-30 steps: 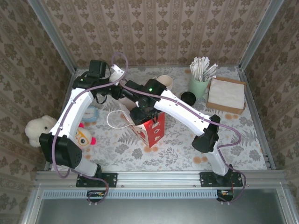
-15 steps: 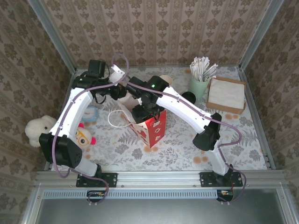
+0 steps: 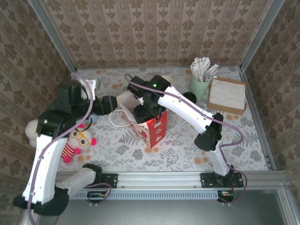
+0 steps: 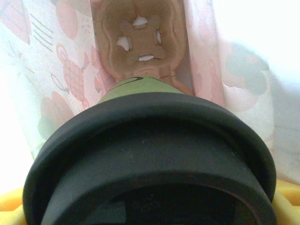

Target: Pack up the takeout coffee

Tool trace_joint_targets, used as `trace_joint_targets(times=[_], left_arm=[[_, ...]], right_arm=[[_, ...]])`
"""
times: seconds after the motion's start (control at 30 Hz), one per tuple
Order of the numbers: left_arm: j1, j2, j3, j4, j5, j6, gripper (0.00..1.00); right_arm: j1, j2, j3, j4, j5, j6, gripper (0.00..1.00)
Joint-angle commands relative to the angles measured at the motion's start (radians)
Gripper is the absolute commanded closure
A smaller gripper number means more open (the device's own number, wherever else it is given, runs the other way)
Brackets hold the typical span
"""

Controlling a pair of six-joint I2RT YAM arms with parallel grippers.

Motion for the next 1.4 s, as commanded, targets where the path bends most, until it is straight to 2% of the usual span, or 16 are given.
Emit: trace_joint_targets(times=[0.0, 0.13, 0.2, 0.23, 0.43, 0.5, 0.67, 0.83, 0.87, 0.9, 0.93, 1.03, 1.1, 1.17, 1.23, 1.37], left_arm=[[-0.044, -0.010, -0.004, -0.213, -0.098, -0.169, 0.29], [-0.081, -0.024, -0.090, -0.169, 0.008, -0.188, 0.28], [-0.129, -0.007, -0.122, -0.129, 0.005, -0.195, 0.31], [-0.148, -0.001, -0.132, -0.103, 0.000, -0.197, 0.38], [-0.160, -0.001, -0.104, -0.086, -0.080, -0.172, 1.00], [-0.160, -0.017, -0.088, -0.065, -0.067, -0.158, 1.00], [-0.160, -0.043, -0.134, 0.050, 0.075, -0.143, 1.00], [-0.159, -0.024, -0.155, 0.114, 0.128, -0.134, 0.94], [-0.157, -0.023, -0.153, 0.119, 0.130, -0.127, 0.81], [-0.152, -0.025, -0.152, 0.127, 0.140, -0.115, 0.61], [-0.140, -0.028, -0.151, 0.137, 0.169, -0.095, 0.50], [-0.016, -0.061, -0.132, 0.147, 0.250, -0.004, 0.24], [0.096, -0.075, -0.104, 0.148, 0.207, 0.047, 0.10], [0.166, -0.043, -0.065, 0.126, 0.072, 0.111, 0.07], [0.190, 0.031, -0.057, 0.144, 0.013, 0.234, 0.08], [0.182, 0.211, -0.056, 0.241, 0.138, 0.440, 0.13]], right_arm=[[-0.003, -0.007, 0.002, -0.044, 0.024, -0.005, 0.33], [0.001, -0.012, 0.004, -0.059, 0.057, -0.014, 0.33], [0.003, -0.014, 0.004, -0.063, 0.065, -0.015, 0.33], [0.004, -0.015, 0.002, -0.065, 0.067, -0.015, 0.33], [0.006, 0.000, 0.000, -0.077, 0.090, -0.015, 0.34], [0.006, 0.004, 0.000, -0.085, 0.095, -0.014, 0.34], [0.004, 0.016, 0.001, -0.098, 0.094, -0.010, 0.34], [0.006, 0.023, 0.001, -0.120, 0.092, -0.021, 0.34], [0.006, 0.022, 0.002, -0.121, 0.089, -0.025, 0.34], [0.006, 0.020, 0.001, -0.123, 0.085, -0.032, 0.34], [0.006, 0.020, 0.000, -0.123, 0.077, -0.039, 0.34], [0.007, 0.018, -0.003, -0.129, 0.040, -0.063, 0.34], [0.008, 0.018, -0.006, -0.133, 0.030, -0.070, 0.34], [0.009, 0.016, -0.011, -0.129, 0.025, -0.070, 0.34], [0.009, 0.018, -0.010, -0.119, 0.012, -0.071, 0.34], [0.009, 0.024, -0.011, -0.112, 0.008, -0.075, 0.34]])
